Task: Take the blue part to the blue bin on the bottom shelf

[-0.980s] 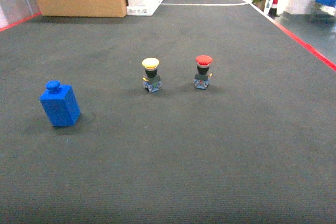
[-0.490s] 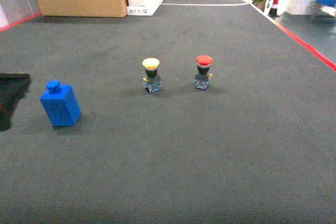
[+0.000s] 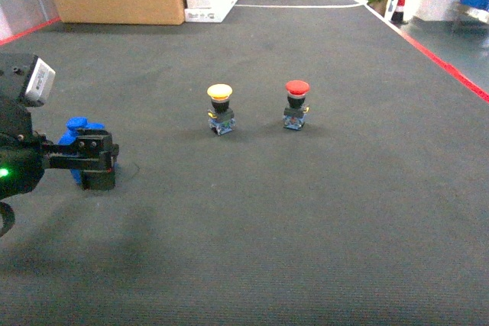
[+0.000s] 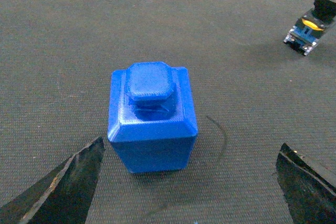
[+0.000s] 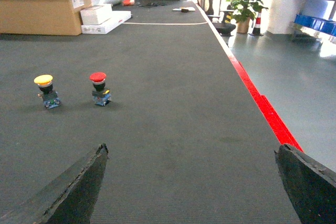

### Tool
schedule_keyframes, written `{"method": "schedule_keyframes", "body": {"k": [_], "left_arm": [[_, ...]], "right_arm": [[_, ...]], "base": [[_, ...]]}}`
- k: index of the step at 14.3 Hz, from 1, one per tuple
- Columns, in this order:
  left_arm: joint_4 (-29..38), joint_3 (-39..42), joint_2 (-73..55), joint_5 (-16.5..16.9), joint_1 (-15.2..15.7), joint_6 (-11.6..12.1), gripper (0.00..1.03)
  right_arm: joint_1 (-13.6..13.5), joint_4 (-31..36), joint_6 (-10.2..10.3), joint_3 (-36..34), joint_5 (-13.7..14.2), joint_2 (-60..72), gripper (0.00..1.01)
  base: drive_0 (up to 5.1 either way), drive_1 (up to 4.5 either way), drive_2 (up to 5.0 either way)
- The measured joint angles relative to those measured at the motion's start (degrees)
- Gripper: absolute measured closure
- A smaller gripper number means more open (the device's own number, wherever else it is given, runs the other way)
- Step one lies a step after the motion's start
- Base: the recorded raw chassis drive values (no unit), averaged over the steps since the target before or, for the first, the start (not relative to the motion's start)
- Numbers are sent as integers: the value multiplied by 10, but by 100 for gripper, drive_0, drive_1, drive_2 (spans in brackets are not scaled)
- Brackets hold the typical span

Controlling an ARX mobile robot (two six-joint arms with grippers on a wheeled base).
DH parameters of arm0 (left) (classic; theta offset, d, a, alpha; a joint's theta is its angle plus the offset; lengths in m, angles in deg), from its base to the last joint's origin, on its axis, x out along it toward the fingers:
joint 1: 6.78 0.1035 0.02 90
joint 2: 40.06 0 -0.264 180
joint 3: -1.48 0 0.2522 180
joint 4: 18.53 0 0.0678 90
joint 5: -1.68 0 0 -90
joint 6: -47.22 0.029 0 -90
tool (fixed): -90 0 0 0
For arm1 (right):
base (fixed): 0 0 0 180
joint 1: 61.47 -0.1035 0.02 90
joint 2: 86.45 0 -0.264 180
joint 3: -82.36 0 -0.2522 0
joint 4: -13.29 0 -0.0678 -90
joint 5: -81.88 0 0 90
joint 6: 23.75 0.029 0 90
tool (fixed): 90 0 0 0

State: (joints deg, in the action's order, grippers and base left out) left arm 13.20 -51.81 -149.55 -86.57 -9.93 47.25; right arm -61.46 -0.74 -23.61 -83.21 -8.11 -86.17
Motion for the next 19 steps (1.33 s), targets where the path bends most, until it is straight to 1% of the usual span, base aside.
{"method": "schedule_keyframes", "body": {"k": [4, 5, 7, 9, 11, 12, 13, 14, 16, 18, 19], "left_arm": [[-9, -93, -98, -2, 6, 0, 5], [-24, -132, -134, -2, 14, 0, 17], [-27, -143, -143, 0, 16, 0, 26], [-24, -146, -146, 2, 16, 0, 32], [-17, -148, -148, 6, 19, -5, 53], [-13, -148, -148, 7, 19, -9, 58], [-10, -148, -148, 10, 19, -11, 59], [-2, -145, -147, 12, 19, -11, 59], [27, -99, -116, 12, 18, -10, 59], [66, -6, -8, 1, 23, -15, 59], [59, 47, 73, -10, 26, -19, 59]], "right_arm": [[0, 0, 0, 0, 0, 0, 3], [0, 0, 0, 0, 0, 0, 3], [0, 0, 0, 0, 0, 0, 3], [0, 0, 0, 0, 0, 0, 3], [0, 0, 0, 0, 0, 0, 3], [0, 0, 0, 0, 0, 0, 3], [0, 0, 0, 0, 0, 0, 3], [0, 0, 0, 0, 0, 0, 3], [0, 0, 0, 0, 0, 0, 3], [0, 0, 0, 0, 0, 0, 3], [0, 0, 0, 0, 0, 0, 3]], "base": [[0, 0, 0], [0, 0, 0], [0, 0, 0], [0, 0, 0], [0, 0, 0], [0, 0, 0], [0, 0, 0], [0, 0, 0], [0, 0, 0], [0, 0, 0], [0, 0, 0]]}}
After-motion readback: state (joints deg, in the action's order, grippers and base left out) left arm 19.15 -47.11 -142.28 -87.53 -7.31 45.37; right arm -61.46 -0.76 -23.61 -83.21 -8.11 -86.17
